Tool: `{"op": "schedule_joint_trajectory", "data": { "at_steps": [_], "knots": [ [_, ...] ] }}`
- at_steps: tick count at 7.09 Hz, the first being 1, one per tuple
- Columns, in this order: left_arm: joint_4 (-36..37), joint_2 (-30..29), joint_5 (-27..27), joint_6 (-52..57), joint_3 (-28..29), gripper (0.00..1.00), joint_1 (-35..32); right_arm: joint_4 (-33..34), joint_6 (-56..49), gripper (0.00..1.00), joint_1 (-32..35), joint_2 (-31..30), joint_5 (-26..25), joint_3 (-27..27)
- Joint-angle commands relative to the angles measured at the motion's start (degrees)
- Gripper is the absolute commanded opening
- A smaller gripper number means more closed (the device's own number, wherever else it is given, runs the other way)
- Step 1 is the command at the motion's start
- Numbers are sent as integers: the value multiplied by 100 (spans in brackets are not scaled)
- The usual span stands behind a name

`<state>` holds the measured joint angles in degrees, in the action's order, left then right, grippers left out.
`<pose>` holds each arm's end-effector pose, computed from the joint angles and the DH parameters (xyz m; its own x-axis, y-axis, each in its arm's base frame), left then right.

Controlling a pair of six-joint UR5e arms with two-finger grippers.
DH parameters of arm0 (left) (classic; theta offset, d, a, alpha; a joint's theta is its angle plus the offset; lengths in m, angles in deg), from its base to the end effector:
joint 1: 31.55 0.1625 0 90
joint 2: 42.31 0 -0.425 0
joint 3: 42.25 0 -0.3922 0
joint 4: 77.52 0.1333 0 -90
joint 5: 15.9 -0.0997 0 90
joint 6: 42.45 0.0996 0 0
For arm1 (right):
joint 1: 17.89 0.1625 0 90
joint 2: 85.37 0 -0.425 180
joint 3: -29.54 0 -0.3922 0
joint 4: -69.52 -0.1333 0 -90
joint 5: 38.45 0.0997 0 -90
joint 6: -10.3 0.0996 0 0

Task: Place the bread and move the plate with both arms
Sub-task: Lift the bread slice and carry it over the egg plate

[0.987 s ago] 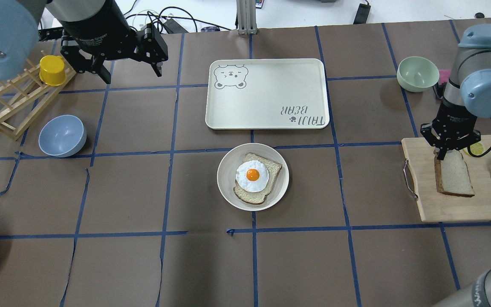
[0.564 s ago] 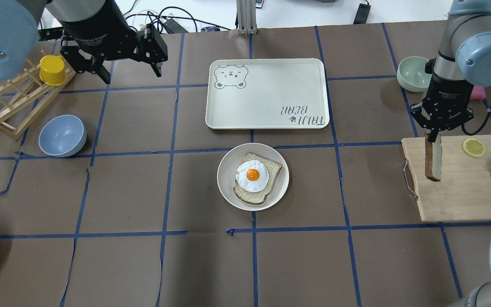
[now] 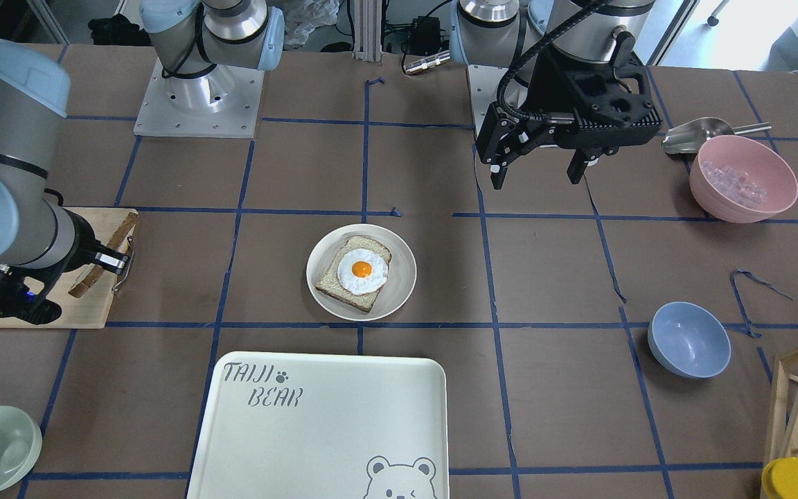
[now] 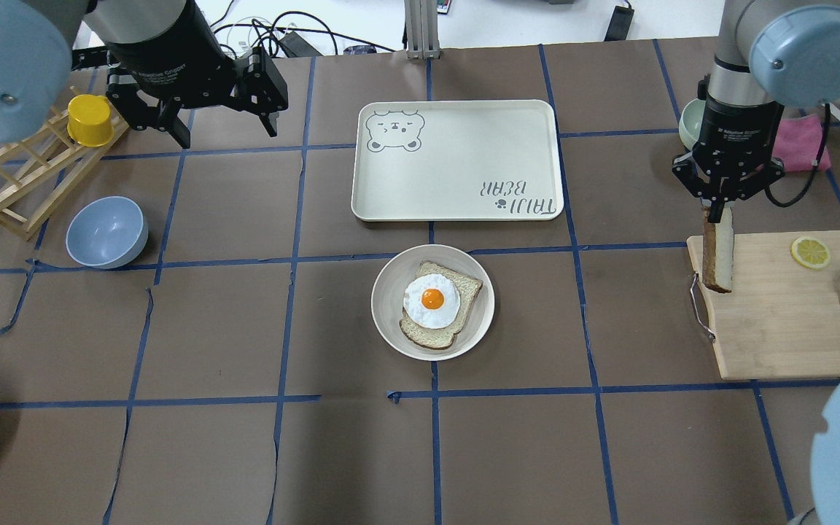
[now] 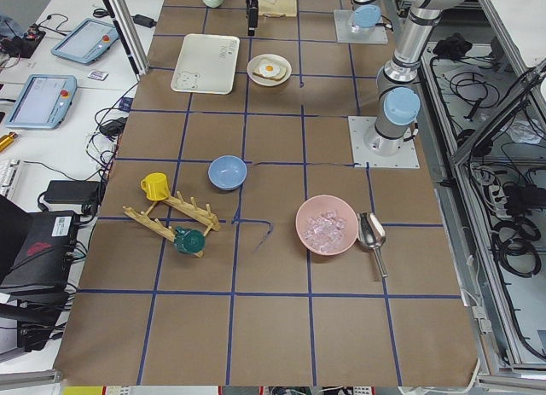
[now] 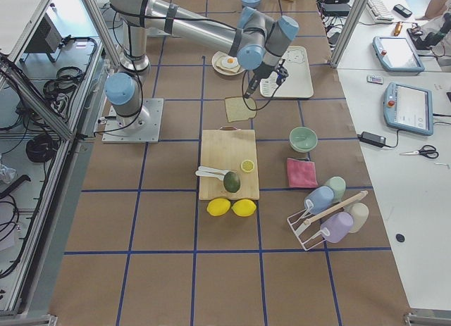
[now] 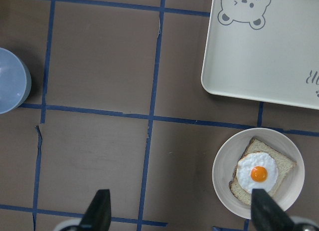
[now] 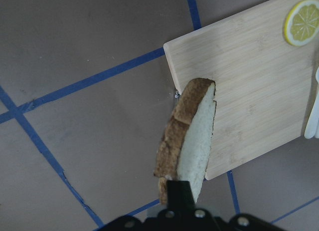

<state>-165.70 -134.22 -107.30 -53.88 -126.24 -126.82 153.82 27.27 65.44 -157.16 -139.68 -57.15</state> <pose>-0.1776 -0.5006 0.5265 -0.9941 -0.1087 -0.0034 -0.1078 0.9885 -0.1059 0.0468 -0.5801 0.3388 -0.9077 0.3152 0.2771 0.3907 0.8759 0.2833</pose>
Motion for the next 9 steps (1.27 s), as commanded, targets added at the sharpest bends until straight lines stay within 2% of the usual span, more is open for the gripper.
{"op": "schedule_joint_trajectory", "data": {
  "at_steps": [1,5,7,9],
  "knots": [
    [2,33,9,0,-29,100,8,-247,1223,0,813,-46,749,257],
    [19,33,52,0,-29,100,8,-204,3589,0,2273,50,2244,389],
    [2,76,35,0,-29,100,17,-178,3900,0,2573,269,2398,337],
    [19,68,53,0,-29,100,26,68,3990,0,2574,559,2398,328]
  ]
}}
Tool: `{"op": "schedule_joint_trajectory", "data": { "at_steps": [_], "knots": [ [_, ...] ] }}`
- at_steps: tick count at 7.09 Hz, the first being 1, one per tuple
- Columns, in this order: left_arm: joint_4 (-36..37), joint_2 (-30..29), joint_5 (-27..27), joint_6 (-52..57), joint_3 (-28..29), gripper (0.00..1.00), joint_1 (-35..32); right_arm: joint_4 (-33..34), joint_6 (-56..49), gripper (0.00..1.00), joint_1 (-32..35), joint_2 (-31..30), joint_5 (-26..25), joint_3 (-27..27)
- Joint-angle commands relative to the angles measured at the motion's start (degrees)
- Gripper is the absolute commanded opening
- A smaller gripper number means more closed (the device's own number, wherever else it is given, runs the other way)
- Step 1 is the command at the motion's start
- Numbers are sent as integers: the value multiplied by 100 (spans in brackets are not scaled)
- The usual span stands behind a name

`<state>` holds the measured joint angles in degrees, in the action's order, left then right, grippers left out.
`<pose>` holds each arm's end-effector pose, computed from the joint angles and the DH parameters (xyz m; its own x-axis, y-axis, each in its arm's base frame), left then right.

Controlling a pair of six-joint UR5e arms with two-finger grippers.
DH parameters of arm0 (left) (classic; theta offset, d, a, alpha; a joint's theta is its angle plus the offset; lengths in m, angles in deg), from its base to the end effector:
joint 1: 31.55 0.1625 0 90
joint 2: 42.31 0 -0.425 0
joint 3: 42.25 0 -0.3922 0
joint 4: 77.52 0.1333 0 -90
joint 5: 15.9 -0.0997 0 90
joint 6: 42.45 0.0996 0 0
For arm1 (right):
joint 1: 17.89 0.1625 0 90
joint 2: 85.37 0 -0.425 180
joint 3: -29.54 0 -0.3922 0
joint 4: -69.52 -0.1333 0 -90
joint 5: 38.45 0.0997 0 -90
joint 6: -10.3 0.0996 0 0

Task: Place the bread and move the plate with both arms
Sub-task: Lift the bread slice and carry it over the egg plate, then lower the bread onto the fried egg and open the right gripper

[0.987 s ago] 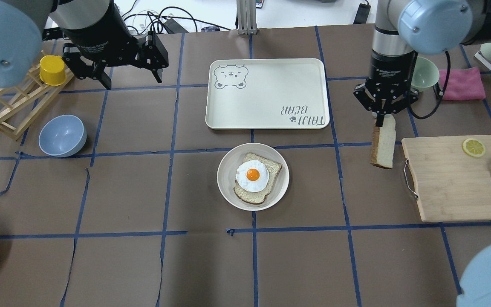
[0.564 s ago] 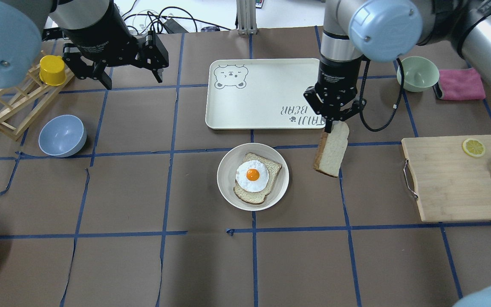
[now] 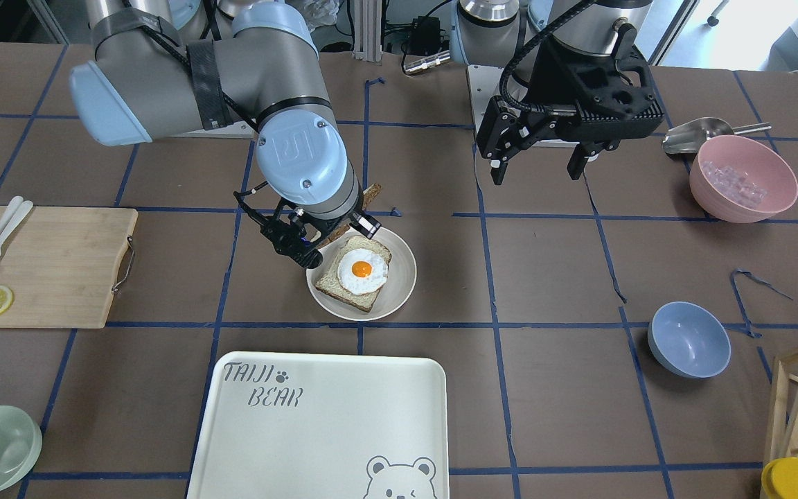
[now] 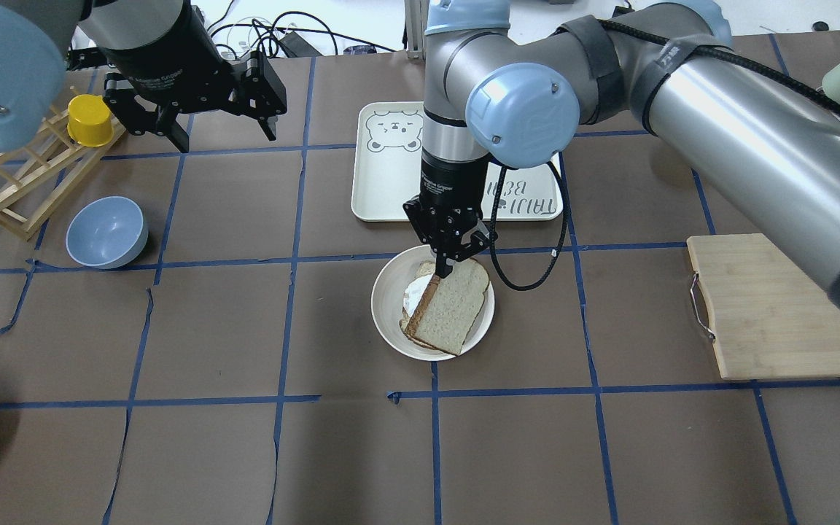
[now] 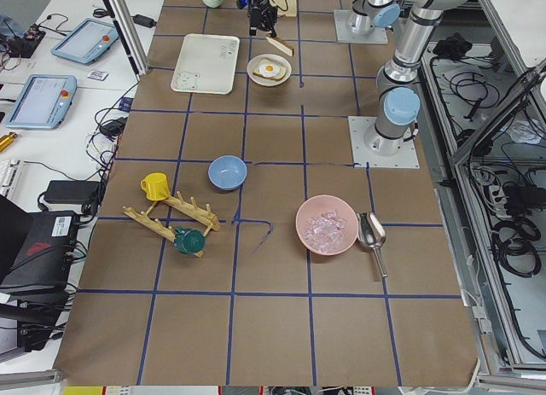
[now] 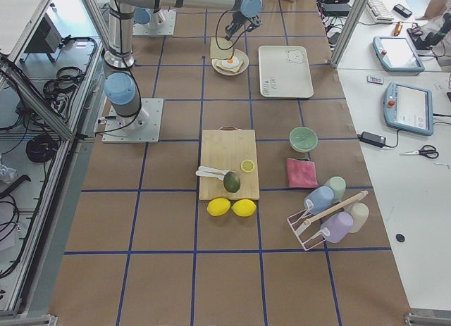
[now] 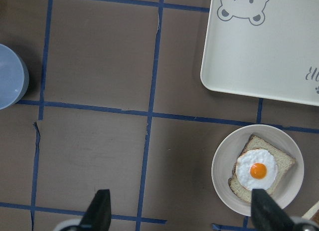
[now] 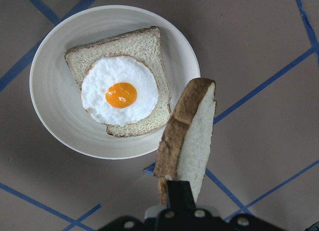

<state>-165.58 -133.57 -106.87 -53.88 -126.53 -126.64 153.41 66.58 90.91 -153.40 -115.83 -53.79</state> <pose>-0.1764 -0.4968 0.5300 -0.9938 -0.1111 0.0056 -0.1110 0.9874 -0.1126 0.3384 -0.5129 0.3263 -0.7766 0.6004 0.1907 0.6232 0.6880 0.3718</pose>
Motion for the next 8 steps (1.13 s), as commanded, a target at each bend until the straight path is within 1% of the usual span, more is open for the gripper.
{"op": "schedule_joint_trajectory", "data": {
  "at_steps": [1,2,4,5,6,7,8],
  "knots": [
    [8,3,1,0,0,100,8,327,67,0,27,289,13,1],
    [0,11,10,0,0,100,16,486,67,0,27,342,4,-17],
    [-9,11,1,0,0,100,8,514,58,0,27,474,4,-43],
    [-9,3,1,0,0,100,-1,662,67,0,27,544,13,0],
    [8,3,-43,0,0,100,8,1237,76,0,27,658,-13,-8],
    [26,-6,-26,0,0,100,-1,1739,76,3,27,702,-100,-8],
    [26,-6,-34,0,0,100,8,1779,67,64,27,712,-110,-25]
  ]
}}
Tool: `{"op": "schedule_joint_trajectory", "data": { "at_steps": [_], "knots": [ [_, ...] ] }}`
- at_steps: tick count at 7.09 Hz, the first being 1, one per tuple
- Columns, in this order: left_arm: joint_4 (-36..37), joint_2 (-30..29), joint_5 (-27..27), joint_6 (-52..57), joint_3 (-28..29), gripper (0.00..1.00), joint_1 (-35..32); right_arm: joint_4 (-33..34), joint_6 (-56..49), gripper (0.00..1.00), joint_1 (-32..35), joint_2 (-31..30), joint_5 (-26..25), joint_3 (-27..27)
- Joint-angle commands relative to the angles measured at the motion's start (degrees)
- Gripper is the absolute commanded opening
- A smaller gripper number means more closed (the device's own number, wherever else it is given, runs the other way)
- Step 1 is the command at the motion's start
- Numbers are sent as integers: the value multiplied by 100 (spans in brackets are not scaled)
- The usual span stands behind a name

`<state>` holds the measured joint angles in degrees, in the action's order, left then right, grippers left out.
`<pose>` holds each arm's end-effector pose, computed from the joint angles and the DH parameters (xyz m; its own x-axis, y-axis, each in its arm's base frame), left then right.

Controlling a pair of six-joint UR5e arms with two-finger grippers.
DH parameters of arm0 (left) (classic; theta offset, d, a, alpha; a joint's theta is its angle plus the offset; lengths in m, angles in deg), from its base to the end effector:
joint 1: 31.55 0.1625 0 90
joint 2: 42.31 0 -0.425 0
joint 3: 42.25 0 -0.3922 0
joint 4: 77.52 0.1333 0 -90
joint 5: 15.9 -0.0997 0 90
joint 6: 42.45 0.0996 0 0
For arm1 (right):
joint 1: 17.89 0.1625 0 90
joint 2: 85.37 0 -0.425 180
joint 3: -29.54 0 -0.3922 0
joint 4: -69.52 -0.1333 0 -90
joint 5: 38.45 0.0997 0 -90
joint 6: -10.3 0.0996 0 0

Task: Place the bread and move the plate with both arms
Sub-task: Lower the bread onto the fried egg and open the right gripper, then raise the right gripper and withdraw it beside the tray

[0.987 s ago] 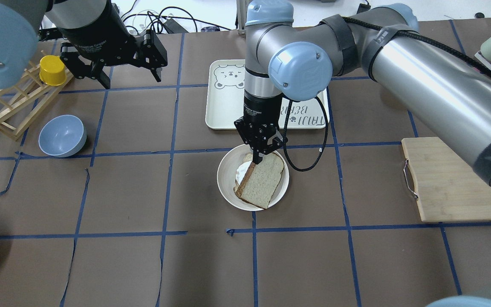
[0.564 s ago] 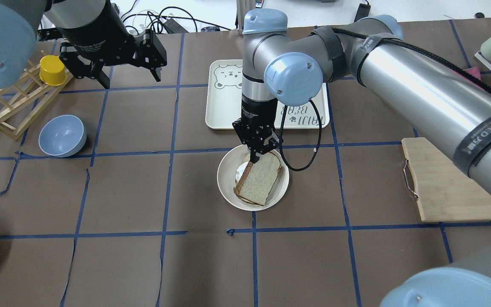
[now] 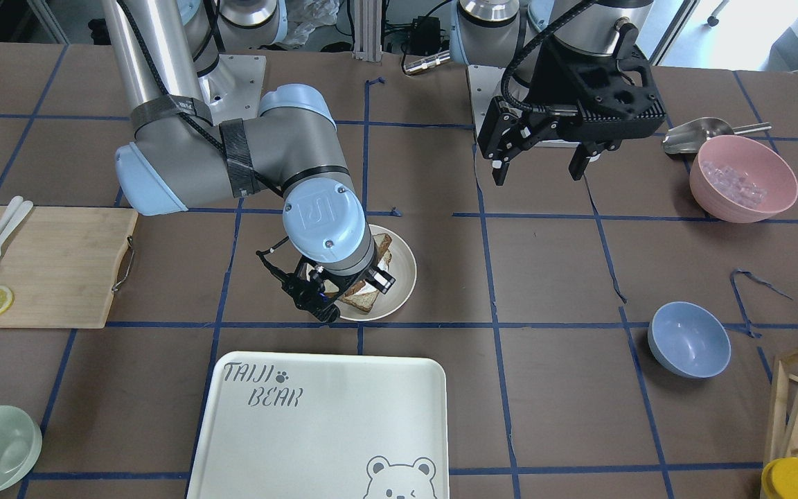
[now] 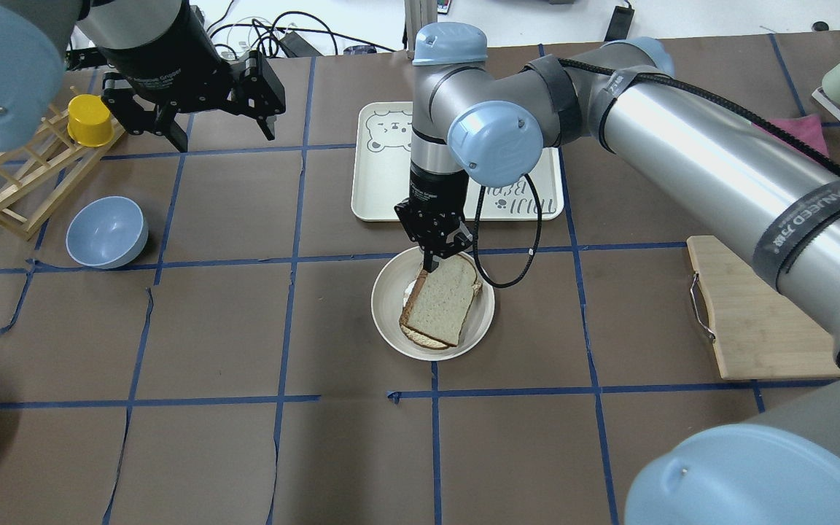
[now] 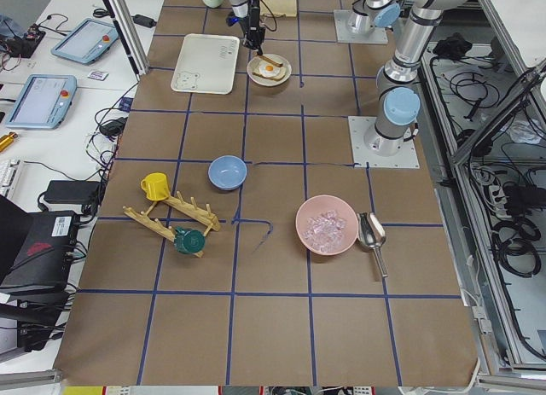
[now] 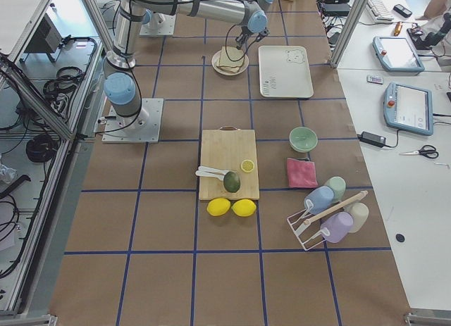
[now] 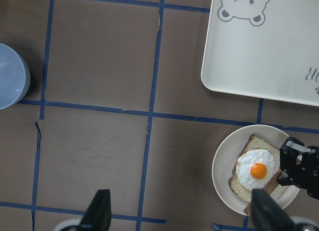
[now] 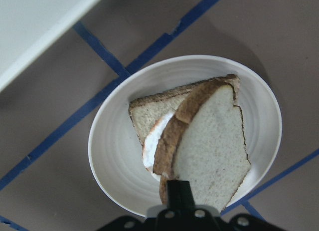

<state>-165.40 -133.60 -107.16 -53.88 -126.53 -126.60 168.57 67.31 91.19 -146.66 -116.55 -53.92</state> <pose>-0.1756 -0.4975 0.5301 -0.9937 -0.1123 0.0012 -0.1117 0.9869 -0.1161 0.3554 -0.5568 0.2697 -0.7789 0.6219 0.0810 0.6151 0.7323 0.2920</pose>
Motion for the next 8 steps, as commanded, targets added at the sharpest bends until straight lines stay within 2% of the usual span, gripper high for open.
{"op": "schedule_joint_trajectory", "data": {
  "at_steps": [1,3,4,5,6,7,8],
  "knots": [
    [8,5,-15,0,-9,100,4,264,-58,100,0,-5,-38,-22],
    [8,5,-6,0,-9,100,-4,194,-111,100,-35,-198,-55,-57],
    [8,5,-6,0,0,100,-5,167,-529,100,-61,-347,-334,-66],
    [8,14,-6,0,0,100,-5,106,-1655,100,-96,-540,-1024,-92],
    [8,-3,20,0,-9,100,-5,-251,-2519,100,-227,-803,-1379,-205],
    [-1,5,3,0,0,100,4,-255,-3468,100,-472,-1058,-1365,-241],
    [-1,5,-6,0,0,100,4,-290,-3834,100,-779,-1252,-1417,-250]
  ]
}}
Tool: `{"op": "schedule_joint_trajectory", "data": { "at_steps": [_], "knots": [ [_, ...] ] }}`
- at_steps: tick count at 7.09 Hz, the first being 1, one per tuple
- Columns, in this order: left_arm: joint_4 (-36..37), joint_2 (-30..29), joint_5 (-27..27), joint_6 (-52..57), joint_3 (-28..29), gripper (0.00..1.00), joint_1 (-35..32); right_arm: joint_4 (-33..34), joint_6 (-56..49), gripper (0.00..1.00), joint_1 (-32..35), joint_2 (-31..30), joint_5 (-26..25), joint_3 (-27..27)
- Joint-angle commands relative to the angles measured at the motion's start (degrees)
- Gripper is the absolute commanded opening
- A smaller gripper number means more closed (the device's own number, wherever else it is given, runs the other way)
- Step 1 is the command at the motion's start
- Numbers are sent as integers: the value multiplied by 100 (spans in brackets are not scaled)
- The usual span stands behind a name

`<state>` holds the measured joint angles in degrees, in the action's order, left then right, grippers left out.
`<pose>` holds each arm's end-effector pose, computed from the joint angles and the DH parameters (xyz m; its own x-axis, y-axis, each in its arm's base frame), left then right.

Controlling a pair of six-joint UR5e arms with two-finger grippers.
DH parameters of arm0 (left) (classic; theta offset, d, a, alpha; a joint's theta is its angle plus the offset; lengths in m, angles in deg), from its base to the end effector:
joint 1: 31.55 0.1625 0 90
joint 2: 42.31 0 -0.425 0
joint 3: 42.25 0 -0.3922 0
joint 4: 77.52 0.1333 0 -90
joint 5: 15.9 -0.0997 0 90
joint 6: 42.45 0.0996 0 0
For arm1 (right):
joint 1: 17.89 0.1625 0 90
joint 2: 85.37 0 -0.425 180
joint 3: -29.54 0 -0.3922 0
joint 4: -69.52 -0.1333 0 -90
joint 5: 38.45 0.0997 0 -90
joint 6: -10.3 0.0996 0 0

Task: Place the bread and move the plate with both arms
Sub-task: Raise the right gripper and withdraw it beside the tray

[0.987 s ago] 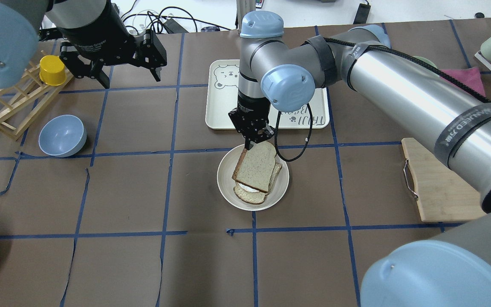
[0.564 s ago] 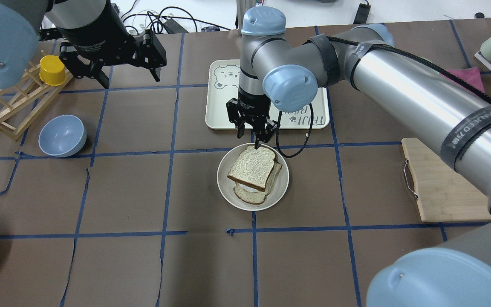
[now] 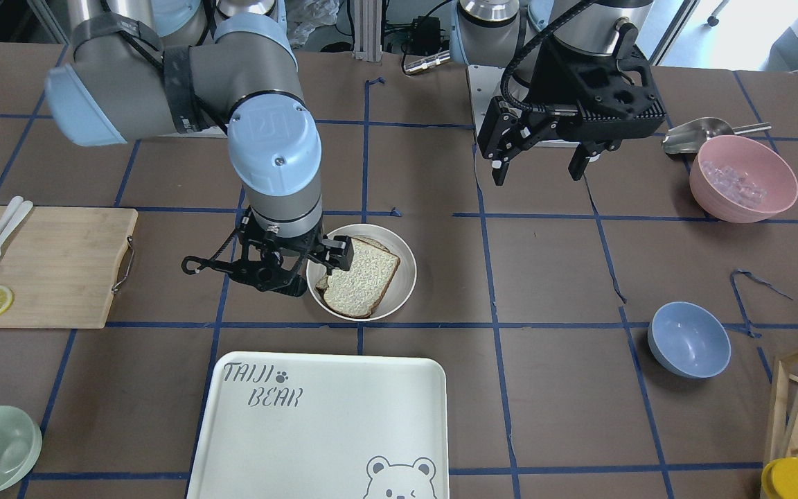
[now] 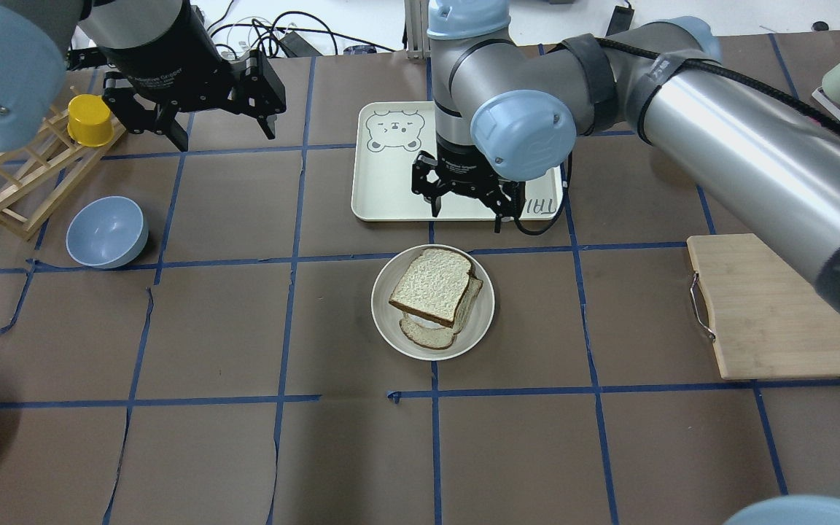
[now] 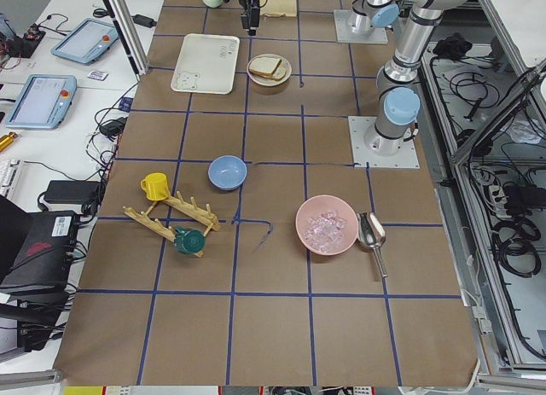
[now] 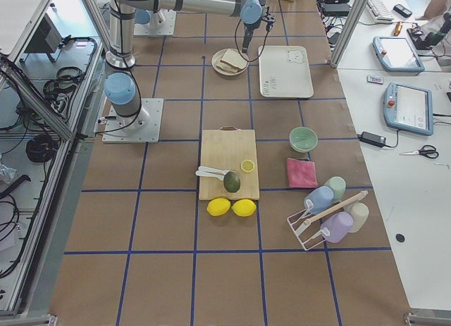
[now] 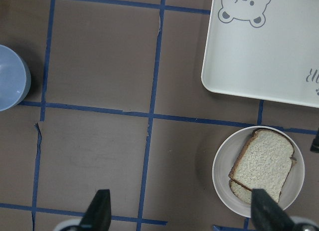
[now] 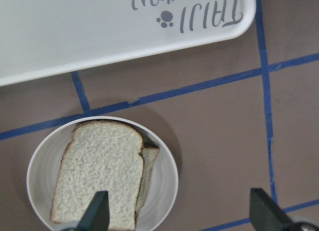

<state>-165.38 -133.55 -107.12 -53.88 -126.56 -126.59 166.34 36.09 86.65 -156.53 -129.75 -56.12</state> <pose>-0.1755 -0.4972 0.5304 -0.9937 -0.1124 0.0020 -0.1119 0.9868 -0.1167 0.2781 -0.5503 0.3545 -0.9789 0.1887 0.0784 0.1967 0.9742 0.1105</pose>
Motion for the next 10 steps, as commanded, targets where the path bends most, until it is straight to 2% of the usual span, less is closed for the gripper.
{"op": "schedule_joint_trajectory", "data": {
  "at_steps": [1,2,5,6,7,8,10],
  "knots": [
    [-3,1,17,9,11,100,3,-146,-1098,100,-476,-433,-55,-31],
    [-12,1,0,9,20,100,3,-417,-1389,100,-495,-469,-72,-31],
    [-29,10,8,0,29,100,3,-324,-1384,100,-478,-619,-90,-83],
    [-29,10,8,0,29,100,3,-331,-1436,73,-460,-688,-133,4],
    [-29,10,17,0,29,100,3,-357,-1462,60,-486,-1029,-194,-74],
    [-29,10,8,0,29,100,3,-445,-1471,100,-521,-1041,-265,-83],
    [-29,10,26,0,20,100,3,-639,-1498,100,-531,-1425,-380,-31]
  ]
}}
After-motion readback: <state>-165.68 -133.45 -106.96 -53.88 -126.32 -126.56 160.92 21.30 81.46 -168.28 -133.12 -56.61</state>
